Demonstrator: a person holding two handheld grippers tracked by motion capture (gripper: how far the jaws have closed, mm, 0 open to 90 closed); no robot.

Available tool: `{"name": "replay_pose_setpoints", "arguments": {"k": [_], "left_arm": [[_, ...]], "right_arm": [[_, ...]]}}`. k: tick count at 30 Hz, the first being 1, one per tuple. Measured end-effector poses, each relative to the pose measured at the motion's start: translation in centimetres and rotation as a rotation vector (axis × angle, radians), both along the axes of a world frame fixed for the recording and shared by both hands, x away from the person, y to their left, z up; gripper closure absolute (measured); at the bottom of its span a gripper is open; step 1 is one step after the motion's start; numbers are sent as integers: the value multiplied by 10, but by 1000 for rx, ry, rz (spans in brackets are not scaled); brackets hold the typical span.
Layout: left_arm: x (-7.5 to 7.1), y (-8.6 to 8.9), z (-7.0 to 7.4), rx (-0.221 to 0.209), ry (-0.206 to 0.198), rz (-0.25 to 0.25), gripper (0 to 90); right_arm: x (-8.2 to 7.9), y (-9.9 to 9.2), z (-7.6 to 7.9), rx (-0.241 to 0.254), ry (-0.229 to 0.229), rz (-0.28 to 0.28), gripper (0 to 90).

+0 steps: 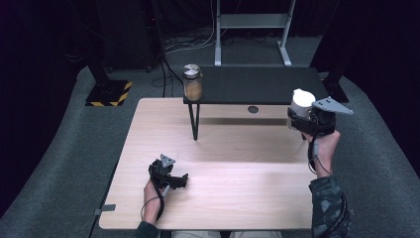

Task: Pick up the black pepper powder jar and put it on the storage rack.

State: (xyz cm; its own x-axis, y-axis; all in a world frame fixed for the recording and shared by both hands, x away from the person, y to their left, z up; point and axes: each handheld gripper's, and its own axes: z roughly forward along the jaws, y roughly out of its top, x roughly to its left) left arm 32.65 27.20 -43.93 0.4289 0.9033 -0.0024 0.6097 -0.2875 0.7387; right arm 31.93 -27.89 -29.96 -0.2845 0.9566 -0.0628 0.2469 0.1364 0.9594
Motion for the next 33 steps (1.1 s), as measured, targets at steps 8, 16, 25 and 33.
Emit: {"name": "replay_pose_setpoints", "arguments": {"k": [8, 16, 25, 33], "left_arm": [[0, 0, 0, 0, 0, 0, 2], [0, 0, 0, -1, -1, 0, 2], [0, 0, 0, -1, -1, 0, 2], [0, 0, 0, -1, -1, 0, 2]], "right_arm": [[1, 2, 6, -12, -5, 1, 297], [9, 7, 19, -19, -24, 14, 297], [15, 8, 23, -9, -23, 21, 297], [20, 5, 27, 14, -30, 28, 297]]}}
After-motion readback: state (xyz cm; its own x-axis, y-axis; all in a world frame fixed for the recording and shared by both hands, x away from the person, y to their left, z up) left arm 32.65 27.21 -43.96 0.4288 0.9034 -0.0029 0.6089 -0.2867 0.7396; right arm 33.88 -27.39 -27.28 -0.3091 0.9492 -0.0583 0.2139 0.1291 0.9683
